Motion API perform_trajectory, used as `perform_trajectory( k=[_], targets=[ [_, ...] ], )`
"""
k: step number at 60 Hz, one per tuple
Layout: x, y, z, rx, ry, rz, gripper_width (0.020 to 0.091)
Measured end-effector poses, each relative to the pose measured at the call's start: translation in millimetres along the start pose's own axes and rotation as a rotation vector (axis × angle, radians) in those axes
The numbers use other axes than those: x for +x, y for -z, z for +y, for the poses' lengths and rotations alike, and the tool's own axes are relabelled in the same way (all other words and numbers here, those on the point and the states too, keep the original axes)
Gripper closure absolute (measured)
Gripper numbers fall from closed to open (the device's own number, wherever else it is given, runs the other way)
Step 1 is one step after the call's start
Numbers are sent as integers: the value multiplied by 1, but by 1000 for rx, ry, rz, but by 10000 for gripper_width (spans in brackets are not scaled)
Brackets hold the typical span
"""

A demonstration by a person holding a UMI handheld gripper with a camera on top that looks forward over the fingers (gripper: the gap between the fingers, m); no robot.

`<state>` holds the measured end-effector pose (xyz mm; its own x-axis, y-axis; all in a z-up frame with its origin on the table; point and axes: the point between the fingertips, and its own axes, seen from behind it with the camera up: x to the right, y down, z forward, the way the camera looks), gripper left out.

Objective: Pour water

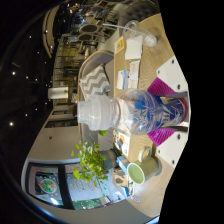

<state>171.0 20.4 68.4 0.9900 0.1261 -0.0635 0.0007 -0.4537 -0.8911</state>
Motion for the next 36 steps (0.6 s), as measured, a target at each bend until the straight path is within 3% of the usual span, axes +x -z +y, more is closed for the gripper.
perform_trajectory(
  k=[7,13,15,17,20,24,36],
  targets=[
    [1,3,-3,18,-2,-5,627],
    [0,3,-1,-17,-22,-3,538],
    [-1,4,4,-45,-22,-2,422],
    [-1,8,7,-65,-23,1,244],
    [-1,16,7,-81,-28,12,284],
    [1,34,4,-95,-15,49,242],
    [-24,129,-1,-176,-4,140,257]
  ],
)
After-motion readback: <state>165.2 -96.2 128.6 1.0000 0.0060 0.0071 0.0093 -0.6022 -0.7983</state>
